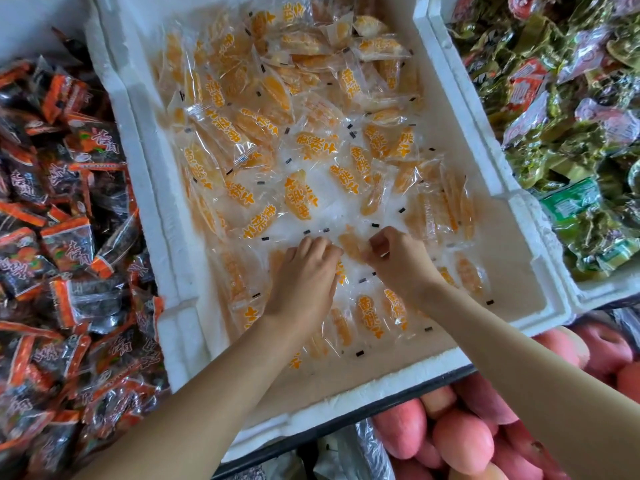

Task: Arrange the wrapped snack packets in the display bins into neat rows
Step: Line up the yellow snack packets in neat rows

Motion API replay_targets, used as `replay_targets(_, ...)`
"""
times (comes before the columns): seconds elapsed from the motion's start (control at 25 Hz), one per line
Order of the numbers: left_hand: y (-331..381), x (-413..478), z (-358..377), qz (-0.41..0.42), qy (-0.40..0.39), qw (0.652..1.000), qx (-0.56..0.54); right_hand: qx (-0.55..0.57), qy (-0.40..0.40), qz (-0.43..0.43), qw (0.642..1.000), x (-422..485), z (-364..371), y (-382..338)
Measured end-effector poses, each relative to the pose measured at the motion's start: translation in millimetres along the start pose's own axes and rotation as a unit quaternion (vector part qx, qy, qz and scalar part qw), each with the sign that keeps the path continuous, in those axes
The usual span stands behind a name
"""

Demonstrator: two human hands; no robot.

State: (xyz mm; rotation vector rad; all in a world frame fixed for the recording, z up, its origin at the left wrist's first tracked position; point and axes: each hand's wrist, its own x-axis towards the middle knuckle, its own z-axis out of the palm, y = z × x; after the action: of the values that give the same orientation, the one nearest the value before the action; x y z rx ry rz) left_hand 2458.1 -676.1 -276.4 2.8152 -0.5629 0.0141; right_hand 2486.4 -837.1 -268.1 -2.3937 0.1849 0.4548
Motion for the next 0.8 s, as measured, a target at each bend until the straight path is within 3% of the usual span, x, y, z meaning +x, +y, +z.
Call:
replay_targets(0.2, -0.2, 1.3, 4.3, 0.002, -0.002, 0.999, 0.043, -0.145, -0.001, -0.053, 0.988, -7.1, -4.9, -0.1)
replay_targets(0.28, 0.7, 3.4, 2.8, 0.01, 0.005, 0.999, 0.036, -0.161, 0.063, -0.107, 0.979, -15.2, -13.8, 2.1)
replay_targets(0.36, 2.3, 7.4, 0.1, 0.028, 0.013, 0.999, 0.022, -0.172, 0.18, -0.158, 0.956, -19.3, -29.2, 11.8)
replay_targets(0.4, 3.6, 10.4, -0.1, 0.043, 0.017, 0.999, 0.019, -0.19, 0.232, -0.153, 0.942, -18.7, -38.5, 19.3)
replay_targets(0.48, 9.1, 19.2, 1.5, 0.074, 0.012, 0.997, 0.007, -0.198, 0.26, -0.092, 0.94, -13.2, -57.3, 31.2)
replay_targets(0.64, 37.1, 51.6, 3.1, 0.079, -0.042, 0.995, -0.052, -0.149, 0.227, -0.044, 0.961, 0.7, -69.3, 33.6)
replay_targets(0.8, 63.6, 88.2, 15.3, 0.04, -0.04, 0.994, -0.089, -0.217, 0.195, 0.01, 0.956, 12.5, -69.2, 38.2)
